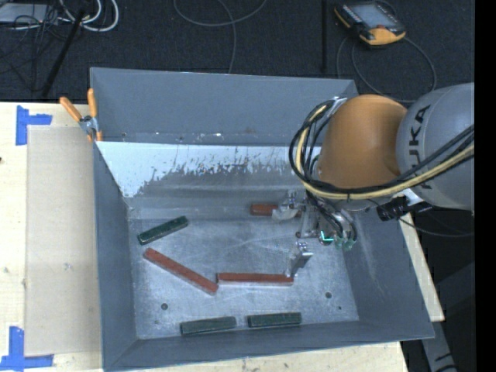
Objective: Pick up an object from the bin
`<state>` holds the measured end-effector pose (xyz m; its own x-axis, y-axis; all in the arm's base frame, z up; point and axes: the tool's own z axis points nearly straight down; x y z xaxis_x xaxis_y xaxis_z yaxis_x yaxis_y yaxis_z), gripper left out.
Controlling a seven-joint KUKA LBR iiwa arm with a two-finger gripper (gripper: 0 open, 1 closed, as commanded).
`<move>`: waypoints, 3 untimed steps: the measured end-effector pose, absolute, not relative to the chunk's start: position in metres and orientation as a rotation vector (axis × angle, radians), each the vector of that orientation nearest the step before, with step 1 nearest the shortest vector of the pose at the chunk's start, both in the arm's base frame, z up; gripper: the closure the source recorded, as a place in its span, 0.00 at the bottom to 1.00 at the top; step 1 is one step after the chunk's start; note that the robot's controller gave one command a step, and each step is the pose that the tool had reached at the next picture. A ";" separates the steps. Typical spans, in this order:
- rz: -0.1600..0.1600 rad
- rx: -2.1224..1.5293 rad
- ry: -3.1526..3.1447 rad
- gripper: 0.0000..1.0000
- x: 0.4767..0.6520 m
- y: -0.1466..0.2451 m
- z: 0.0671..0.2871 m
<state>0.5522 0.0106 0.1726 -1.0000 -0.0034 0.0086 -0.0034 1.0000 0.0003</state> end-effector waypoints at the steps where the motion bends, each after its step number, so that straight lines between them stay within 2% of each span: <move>1: 0.000 0.005 -3.140 0.00 0.554 0.011 0.176; 2: -0.001 -0.076 -3.143 0.00 0.542 0.055 0.095; 3: -0.001 -0.074 -3.141 0.00 0.543 0.066 0.077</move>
Offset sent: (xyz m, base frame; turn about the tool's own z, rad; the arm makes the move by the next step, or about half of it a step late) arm -0.0146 0.0573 -0.1026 0.0634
